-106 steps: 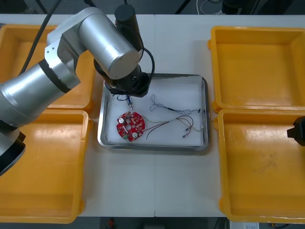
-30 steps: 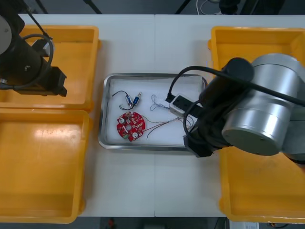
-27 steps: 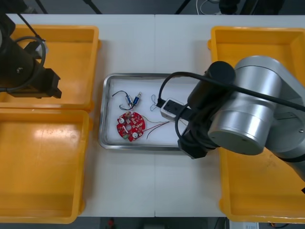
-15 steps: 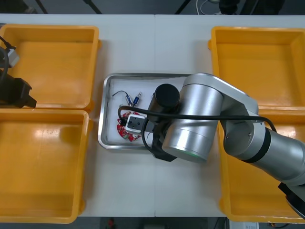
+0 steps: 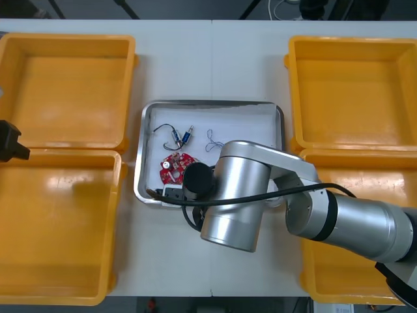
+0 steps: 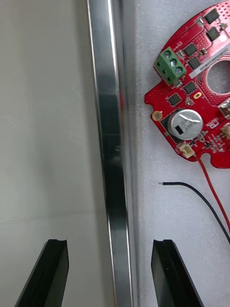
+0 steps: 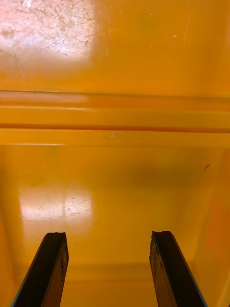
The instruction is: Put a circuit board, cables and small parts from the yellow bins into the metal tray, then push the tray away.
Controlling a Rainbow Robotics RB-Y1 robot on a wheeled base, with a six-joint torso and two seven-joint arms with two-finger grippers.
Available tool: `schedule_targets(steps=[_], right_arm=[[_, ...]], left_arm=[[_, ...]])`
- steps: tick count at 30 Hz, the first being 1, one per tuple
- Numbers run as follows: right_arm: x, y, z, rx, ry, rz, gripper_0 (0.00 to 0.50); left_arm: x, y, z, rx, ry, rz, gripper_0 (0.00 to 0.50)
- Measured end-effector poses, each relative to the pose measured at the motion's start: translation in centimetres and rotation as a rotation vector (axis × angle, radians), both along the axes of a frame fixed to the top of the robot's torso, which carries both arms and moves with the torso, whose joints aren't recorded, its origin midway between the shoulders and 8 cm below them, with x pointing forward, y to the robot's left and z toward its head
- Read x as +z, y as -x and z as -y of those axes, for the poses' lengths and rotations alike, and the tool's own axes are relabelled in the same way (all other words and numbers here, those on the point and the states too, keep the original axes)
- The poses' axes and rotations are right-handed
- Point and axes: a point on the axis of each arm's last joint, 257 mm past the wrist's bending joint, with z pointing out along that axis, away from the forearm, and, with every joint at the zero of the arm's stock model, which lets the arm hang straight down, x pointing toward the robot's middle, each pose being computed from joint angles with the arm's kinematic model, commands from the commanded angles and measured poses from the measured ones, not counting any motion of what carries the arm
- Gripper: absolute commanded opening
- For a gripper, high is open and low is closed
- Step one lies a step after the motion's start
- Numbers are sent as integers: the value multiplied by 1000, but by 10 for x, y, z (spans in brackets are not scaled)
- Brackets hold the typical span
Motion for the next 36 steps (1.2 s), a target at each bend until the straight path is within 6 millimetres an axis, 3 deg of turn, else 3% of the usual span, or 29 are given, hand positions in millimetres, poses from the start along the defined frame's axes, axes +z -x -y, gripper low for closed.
schedule_targets(steps=[15, 16, 18, 19, 20, 21, 36], right_arm=[[-21, -14, 6, -4, 48, 45, 500], [-22, -14, 6, -4, 48, 45, 483], [-21, -14, 5, -2, 46, 45, 228], [-21, -14, 4, -2, 46, 45, 162], [-21, -13, 4, -1, 45, 44, 61], [-21, -13, 3, 0, 44, 44, 11], [-14, -18, -2, 7, 41, 68, 0]], left_arm=[[-6, 15, -13, 32, -4, -3, 500], [-6, 15, -13, 32, -4, -3, 500], [-6, 15, -13, 32, -4, -3, 500], [-6, 15, -13, 32, -4, -3, 500], [-6, 15, -13, 32, -4, -3, 500], [-6, 15, -13, 32, -4, -3, 500], [-6, 15, -13, 32, -4, -3, 500]])
